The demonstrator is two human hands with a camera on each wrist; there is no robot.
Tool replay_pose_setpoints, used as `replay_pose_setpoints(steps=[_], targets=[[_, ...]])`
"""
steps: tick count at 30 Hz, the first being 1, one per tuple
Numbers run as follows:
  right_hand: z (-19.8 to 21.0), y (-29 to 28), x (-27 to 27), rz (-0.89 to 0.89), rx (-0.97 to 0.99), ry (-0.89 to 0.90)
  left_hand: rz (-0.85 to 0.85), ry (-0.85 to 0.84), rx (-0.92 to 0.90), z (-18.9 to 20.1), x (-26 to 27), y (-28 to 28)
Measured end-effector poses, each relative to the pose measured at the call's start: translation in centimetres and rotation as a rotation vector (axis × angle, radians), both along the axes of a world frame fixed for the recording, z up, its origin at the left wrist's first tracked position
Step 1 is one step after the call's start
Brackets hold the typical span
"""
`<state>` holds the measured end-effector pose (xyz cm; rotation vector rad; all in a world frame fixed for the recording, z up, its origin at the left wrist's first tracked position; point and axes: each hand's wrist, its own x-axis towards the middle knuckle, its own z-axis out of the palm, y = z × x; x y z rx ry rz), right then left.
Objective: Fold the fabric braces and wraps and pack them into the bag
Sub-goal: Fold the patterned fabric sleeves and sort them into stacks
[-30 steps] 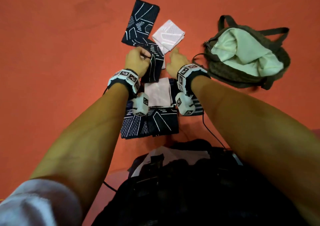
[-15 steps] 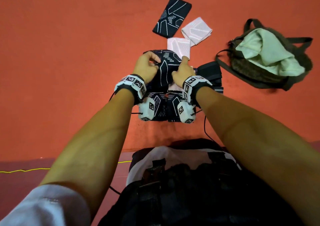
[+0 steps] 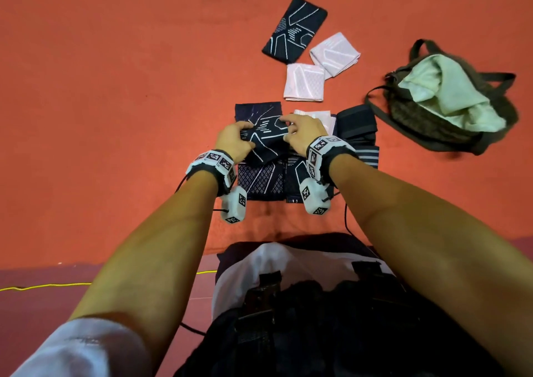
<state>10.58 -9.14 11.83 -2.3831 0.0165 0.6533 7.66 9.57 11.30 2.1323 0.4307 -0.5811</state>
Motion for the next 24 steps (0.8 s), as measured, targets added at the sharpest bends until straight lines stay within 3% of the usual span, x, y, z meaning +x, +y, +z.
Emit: replay_pose_setpoints(steps=[6, 24], targets=[[0.2, 0.4, 0.7, 0.026, 0.004, 0.07, -0.031, -0.01, 0.034, -0.4, -0.1, 0.7], [1.6, 1.5, -1.8, 0.114, -0.006, 0.053, 0.008, -0.065, -0.034, 0.0, -2.1, 1.9]])
